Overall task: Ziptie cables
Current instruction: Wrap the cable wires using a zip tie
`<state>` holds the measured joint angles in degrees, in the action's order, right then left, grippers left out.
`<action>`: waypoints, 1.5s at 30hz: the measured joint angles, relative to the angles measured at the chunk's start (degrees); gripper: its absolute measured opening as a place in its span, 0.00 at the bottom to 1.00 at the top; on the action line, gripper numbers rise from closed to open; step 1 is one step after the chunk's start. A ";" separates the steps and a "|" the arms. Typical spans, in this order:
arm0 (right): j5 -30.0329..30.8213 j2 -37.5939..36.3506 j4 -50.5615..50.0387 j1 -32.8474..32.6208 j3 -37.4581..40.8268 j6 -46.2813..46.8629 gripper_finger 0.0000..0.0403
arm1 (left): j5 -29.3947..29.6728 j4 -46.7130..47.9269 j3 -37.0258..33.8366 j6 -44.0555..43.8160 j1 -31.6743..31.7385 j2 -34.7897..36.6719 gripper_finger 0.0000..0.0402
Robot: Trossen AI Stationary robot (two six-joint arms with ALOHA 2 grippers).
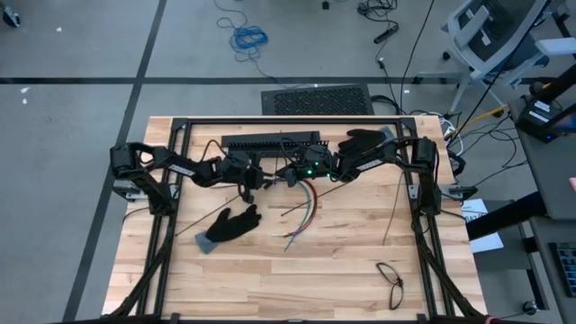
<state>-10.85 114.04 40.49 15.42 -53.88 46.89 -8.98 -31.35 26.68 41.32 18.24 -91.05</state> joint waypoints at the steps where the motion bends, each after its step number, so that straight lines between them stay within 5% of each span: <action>1: 0.00 0.00 0.02 0.00 0.01 0.01 0.00 | -0.14 0.08 0.00 0.00 -0.12 -0.08 0.16; 45: -3.06 0.00 2.03 1.05 0.01 -0.22 0.00 | 5.47 -6.98 0.00 1.49 -1.40 -5.95 0.16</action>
<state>-13.91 114.04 42.52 16.47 -53.87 46.67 -3.51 -38.33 26.68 42.81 16.84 -96.99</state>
